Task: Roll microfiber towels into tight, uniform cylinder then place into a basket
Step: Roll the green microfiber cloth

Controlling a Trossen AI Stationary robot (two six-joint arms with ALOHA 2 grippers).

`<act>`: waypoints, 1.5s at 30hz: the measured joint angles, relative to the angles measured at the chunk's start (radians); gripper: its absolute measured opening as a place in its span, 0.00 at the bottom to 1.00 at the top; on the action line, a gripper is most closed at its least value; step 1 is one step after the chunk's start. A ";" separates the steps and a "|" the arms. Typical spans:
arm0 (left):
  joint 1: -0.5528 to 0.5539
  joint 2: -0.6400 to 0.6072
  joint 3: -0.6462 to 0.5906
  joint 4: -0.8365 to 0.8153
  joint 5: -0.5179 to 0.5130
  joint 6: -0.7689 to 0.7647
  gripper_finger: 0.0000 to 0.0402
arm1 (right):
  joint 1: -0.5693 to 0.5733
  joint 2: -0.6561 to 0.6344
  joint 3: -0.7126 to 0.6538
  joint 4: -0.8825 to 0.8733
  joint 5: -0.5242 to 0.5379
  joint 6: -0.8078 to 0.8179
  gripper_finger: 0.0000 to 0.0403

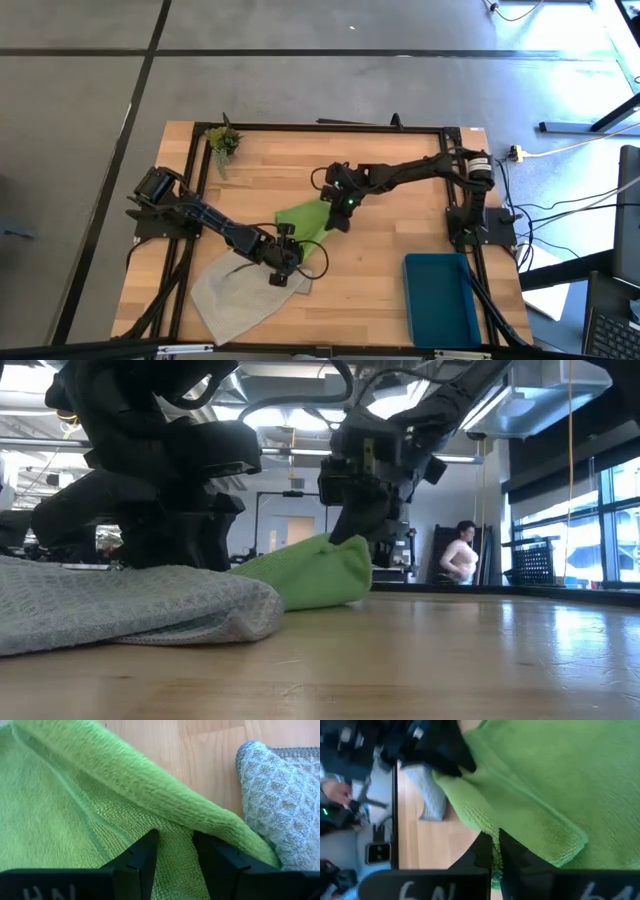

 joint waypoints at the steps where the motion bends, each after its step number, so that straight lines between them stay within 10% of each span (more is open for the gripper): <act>1: 0.000 0.000 0.000 0.000 0.000 0.001 0.33 | -0.007 0.007 0.000 0.018 -0.008 0.010 0.03; 23: 0.001 -0.016 -0.005 -0.004 -0.042 0.021 0.33 | -0.050 0.131 0.000 0.094 0.085 0.019 0.03; 45: -0.005 -0.365 -0.007 -0.162 -0.101 -0.057 0.33 | -0.052 0.160 0.002 0.103 0.131 0.021 0.03</act>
